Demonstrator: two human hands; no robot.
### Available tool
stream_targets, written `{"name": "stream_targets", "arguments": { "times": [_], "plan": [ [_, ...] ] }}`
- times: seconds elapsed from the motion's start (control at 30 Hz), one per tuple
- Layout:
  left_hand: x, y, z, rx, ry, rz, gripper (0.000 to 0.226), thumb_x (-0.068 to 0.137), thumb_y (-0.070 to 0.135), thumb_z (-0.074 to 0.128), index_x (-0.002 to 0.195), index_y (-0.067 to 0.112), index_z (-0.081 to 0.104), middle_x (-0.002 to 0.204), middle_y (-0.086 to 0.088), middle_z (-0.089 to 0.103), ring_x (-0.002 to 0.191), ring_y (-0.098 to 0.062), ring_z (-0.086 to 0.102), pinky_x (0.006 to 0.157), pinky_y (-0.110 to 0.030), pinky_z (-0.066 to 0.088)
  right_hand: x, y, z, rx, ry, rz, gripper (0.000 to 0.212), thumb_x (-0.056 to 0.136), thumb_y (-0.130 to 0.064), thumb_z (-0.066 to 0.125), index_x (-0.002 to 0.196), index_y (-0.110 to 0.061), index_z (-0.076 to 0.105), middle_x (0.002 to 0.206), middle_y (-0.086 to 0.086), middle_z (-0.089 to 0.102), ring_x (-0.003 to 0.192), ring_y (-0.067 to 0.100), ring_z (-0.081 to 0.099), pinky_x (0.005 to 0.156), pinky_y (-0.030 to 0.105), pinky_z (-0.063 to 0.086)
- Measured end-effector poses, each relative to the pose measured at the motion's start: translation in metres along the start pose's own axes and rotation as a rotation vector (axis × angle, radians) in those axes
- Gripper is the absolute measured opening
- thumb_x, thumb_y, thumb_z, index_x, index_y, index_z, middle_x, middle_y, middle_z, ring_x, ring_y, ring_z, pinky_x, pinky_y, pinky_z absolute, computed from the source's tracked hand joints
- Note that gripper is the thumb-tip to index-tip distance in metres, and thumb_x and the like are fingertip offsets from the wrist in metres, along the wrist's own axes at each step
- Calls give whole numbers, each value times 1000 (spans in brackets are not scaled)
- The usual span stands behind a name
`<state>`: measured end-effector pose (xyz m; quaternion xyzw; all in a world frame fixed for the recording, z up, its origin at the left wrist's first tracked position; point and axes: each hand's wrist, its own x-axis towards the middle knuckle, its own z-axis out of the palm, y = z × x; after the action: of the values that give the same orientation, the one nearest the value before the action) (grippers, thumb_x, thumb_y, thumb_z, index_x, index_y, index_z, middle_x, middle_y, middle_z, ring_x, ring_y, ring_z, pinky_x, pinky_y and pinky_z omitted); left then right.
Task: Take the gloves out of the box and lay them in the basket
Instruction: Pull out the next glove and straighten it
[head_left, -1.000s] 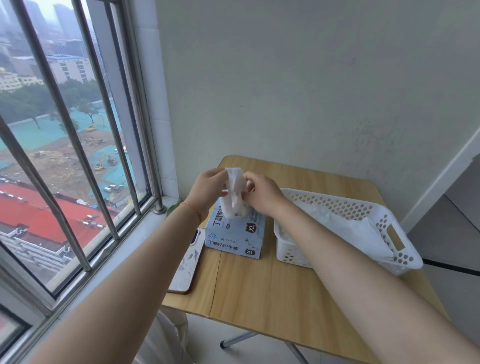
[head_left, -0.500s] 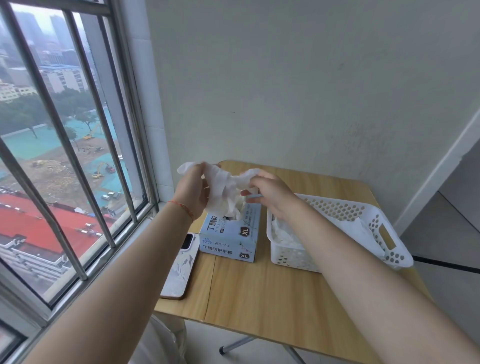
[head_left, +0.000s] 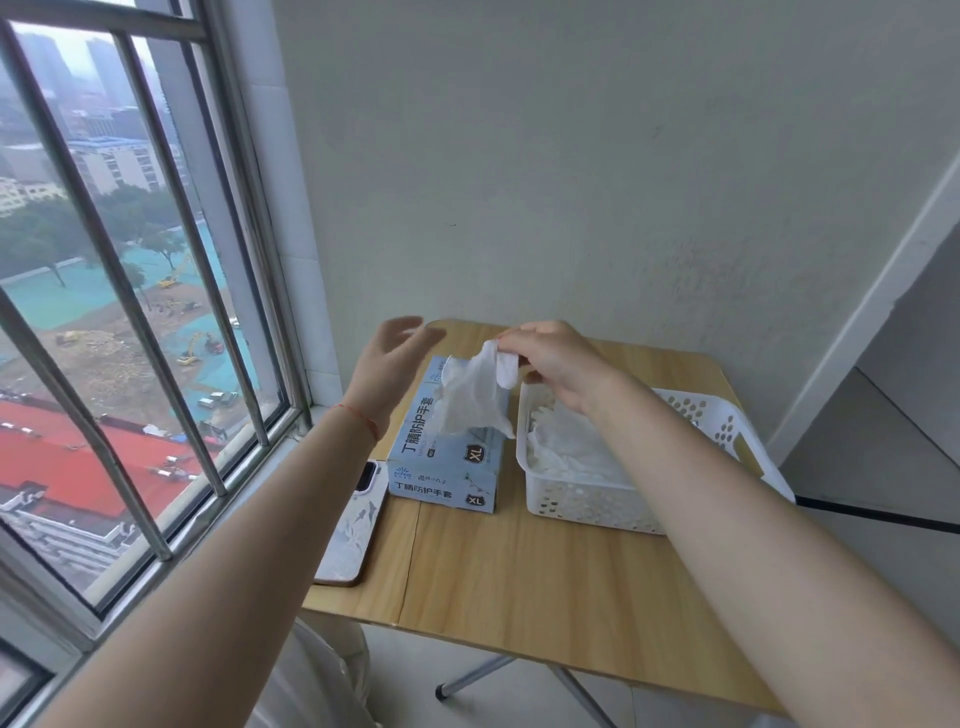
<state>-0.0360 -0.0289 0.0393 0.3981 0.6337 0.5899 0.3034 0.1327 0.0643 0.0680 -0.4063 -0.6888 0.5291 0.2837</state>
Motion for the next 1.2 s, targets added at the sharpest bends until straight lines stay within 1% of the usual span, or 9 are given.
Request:
{"name": "stream_targets", "arguments": {
  "times": [0.13, 0.23, 0.3, 0.43, 0.57, 0.73, 0.87, 1.0, 1.2],
  "plan": [
    [-5, 19, 13, 230, -289, 211, 37, 80, 28, 81, 113, 22, 67, 115, 9, 67, 106, -6, 60, 89, -22, 46, -3, -12, 2, -69, 15, -81, 36, 81, -36, 68, 92, -1, 69, 87, 12, 70, 79, 22, 64, 79, 40, 53],
    [-7, 28, 20, 267, -158, 236, 27, 83, 23, 76, 92, 0, 66, 81, -3, 62, 71, -14, 55, 67, -26, 45, -10, -15, 2, -4, -7, -103, 59, 76, -56, 68, 97, -1, 64, 86, 11, 67, 77, 24, 64, 79, 45, 54],
    [-10, 33, 20, 100, -48, 176, 18, 88, 17, 71, 82, 3, 62, 71, -3, 60, 63, -14, 54, 59, -26, 47, -19, -13, 1, -5, -77, -82, 58, 74, -62, 71, 97, -10, 62, 89, 5, 67, 79, 19, 63, 75, 38, 51],
    [-13, 30, 15, -109, 65, 59, 14, 94, 14, 62, 81, 11, 55, 76, -6, 61, 64, -21, 62, 53, -29, 57, -30, 0, 0, -96, -190, -20, 26, 81, -31, 77, 96, -14, 64, 83, -2, 69, 72, 12, 65, 62, 26, 52],
    [-14, 21, 3, -107, 116, -48, 3, 91, 9, 52, 88, 8, 53, 84, -11, 56, 71, -26, 60, 58, -32, 58, -26, 2, -4, -24, 27, 13, 4, 89, -13, 68, 88, -14, 64, 86, 7, 65, 72, 19, 63, 66, 32, 54],
    [-26, 22, -3, -5, -16, -59, 27, 82, 10, 49, 102, 15, 68, 102, -8, 65, 87, -20, 61, 92, -45, 53, -30, -16, -13, 4, 117, -70, 9, 88, -21, 69, 90, -12, 69, 91, 8, 71, 79, 19, 65, 78, 36, 55],
    [-35, 35, 5, -31, -242, 105, 41, 69, 28, 69, 111, 25, 70, 115, -1, 69, 109, -16, 64, 93, -32, 51, -42, -40, -6, -100, 75, -123, 18, 86, -27, 58, 72, -16, 62, 69, 2, 57, 68, 18, 53, 68, 32, 43],
    [-38, 44, 20, 120, -327, 208, 28, 82, 23, 78, 106, 13, 69, 91, -2, 69, 80, -11, 63, 72, -24, 48, -52, -58, -1, -148, 108, -143, 31, 86, -18, 46, 55, -19, 42, 55, -4, 41, 55, 15, 39, 55, 27, 32],
    [-32, 45, 16, 48, -401, 103, 26, 85, 20, 74, 104, 2, 71, 93, -10, 68, 84, -23, 64, 84, -43, 54, -53, -66, -8, -225, 301, -184, 23, 86, -18, 43, 63, -17, 39, 60, -1, 33, 60, 17, 32, 56, 31, 25]
  ]
}}
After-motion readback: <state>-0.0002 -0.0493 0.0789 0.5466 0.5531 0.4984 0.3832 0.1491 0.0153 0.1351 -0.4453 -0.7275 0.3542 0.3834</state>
